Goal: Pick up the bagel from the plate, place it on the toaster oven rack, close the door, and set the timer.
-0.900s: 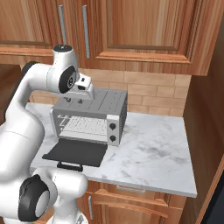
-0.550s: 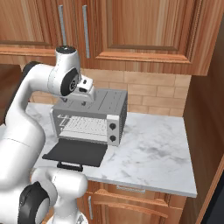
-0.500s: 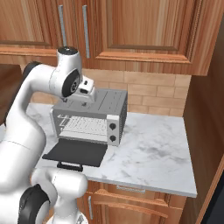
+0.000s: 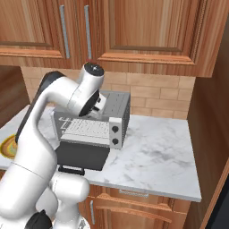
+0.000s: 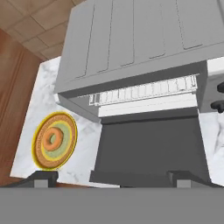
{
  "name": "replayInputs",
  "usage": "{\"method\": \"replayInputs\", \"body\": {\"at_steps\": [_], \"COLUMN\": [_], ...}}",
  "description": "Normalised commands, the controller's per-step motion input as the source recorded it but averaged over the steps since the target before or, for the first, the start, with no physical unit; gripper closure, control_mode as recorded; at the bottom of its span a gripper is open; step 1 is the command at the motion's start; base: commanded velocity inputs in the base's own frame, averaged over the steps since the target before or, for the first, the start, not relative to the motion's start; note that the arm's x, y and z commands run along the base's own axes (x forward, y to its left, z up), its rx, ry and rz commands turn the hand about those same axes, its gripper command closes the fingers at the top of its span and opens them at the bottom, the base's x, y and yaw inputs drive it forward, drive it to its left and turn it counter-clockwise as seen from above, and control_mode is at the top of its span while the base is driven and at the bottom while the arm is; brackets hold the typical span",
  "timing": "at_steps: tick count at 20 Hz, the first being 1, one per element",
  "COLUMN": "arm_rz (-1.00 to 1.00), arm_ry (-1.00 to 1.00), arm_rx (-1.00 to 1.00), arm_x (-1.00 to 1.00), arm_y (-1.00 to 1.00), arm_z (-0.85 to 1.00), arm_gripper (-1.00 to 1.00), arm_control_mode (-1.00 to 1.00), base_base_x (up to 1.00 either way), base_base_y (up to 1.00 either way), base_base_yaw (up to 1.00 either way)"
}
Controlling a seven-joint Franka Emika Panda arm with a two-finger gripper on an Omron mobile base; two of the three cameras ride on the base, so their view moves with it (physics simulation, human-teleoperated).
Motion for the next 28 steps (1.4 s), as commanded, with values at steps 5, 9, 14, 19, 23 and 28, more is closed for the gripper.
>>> {"method": "replayInputs", "body": {"at_steps": [5,9,14,19,23,28], "arm_rz": [0.0,0.0,0.0,0.0,0.0,0.0], "arm_ry": [0.0,-0.01,-0.02,-0.03,0.0,0.0], "arm_rx": [0.16,0.08,0.06,0.06,0.06,0.05], "arm_x": [0.0,0.0,0.0,0.08,0.25,0.35], "arm_y": [-0.01,0.0,0.0,0.0,0.0,0.0], "arm_z": [-0.29,-0.28,-0.34,-0.4,-0.39,-0.35], "arm_gripper": [-1.0,-1.0,-1.0,-1.0,-1.0,-1.0], "arm_control_mode": [-1.0,-1.0,-1.0,-1.0,-1.0,-1.0], "base_base_x": [0.0,0.0,0.0,0.0,0.0,0.0], "base_base_y": [0.0,0.0,0.0,0.0,0.0,0.0], "base_base_yaw": [0.0,0.0,0.0,0.0,0.0,0.0]}}
